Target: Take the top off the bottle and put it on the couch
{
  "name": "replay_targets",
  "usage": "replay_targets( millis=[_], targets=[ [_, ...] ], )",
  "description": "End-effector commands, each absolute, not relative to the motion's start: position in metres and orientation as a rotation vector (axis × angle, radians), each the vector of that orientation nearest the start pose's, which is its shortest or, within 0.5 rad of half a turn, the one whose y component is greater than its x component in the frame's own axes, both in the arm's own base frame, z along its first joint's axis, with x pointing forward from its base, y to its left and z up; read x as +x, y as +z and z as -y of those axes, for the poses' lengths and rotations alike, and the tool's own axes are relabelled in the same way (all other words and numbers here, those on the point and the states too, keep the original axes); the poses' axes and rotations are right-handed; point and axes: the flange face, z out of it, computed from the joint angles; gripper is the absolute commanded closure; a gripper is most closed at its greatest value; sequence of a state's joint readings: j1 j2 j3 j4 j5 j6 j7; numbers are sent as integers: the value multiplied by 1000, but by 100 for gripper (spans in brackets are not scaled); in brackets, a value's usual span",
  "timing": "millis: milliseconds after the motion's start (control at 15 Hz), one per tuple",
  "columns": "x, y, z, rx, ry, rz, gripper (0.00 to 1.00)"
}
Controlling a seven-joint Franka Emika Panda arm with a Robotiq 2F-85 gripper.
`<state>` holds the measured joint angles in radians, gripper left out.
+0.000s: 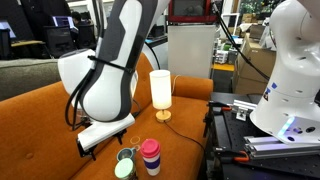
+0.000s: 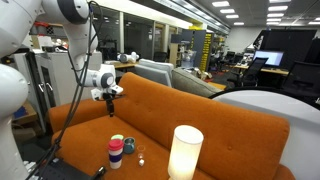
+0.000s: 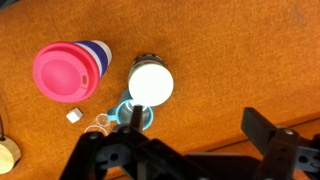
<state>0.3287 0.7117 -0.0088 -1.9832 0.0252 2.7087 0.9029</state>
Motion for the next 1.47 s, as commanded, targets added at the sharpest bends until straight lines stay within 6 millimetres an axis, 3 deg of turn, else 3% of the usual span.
replay_targets(
  millis=[0,600,1067,1400],
  targets=[
    [569,96,-189,-3007,-21,-935,0],
    [571,87,-188,-3016,-23,-972,0],
    [572,10,-170,-3038,89,-1024,0],
    [582,-22,-169,-3052,107,-1030,0]
  ],
)
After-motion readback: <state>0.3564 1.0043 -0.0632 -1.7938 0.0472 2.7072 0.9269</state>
